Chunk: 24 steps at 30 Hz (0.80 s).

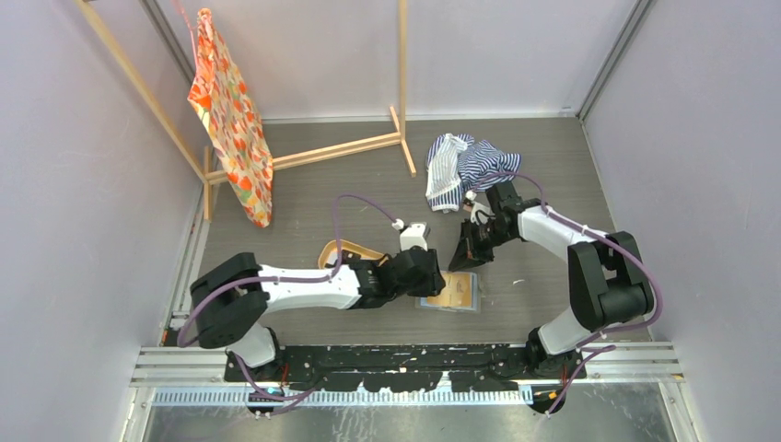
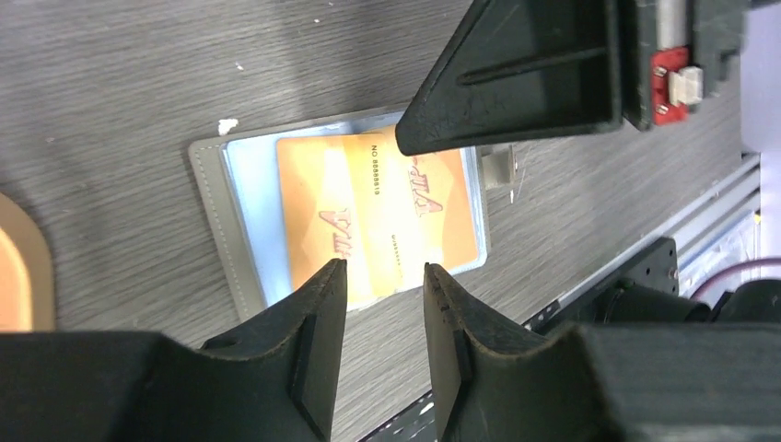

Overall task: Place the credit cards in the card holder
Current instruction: Insert the credit card into the card holder.

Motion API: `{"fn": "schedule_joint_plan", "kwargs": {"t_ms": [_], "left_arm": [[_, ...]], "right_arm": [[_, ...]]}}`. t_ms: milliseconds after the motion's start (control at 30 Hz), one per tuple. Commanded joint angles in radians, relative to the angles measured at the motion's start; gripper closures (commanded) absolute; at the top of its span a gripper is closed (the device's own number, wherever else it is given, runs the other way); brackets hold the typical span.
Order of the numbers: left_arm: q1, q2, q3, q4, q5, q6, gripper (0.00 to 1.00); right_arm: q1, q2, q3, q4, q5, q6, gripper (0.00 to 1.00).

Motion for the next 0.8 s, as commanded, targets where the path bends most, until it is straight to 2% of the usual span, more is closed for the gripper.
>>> {"fn": "schedule_joint_plan", "kwargs": {"t_ms": [0, 200, 300, 433, 767], "left_arm": [[0.038, -0.103, -0.08, 0.087, 0.079, 0.136, 0.62], [0.062, -0.165, -0.177, 0.137, 0.152, 0.163, 0.55], [0.076, -0.146, -0.201, 0.184, 0.199, 0.156, 0.5], [0.088, -0.102, -0.212, 0.236, 0.251, 0.133, 0.49], [0.106, -0.039, -0.217, 0.223, 0.259, 0.086, 0.45]], "right_arm": [[0.008, 0.028, 0.009, 0.0, 0.056, 0.02, 0.96], [0.008, 0.052, -0.009, 0.006, 0.106, 0.049, 0.99], [0.008, 0.072, -0.006, 0.006, 0.109, 0.05, 0.98], [0.01, 0.084, -0.004, 0.001, 0.102, 0.051, 0.96], [0.019, 0.02, -0.049, 0.006, 0.104, 0.076, 0.75]]}}
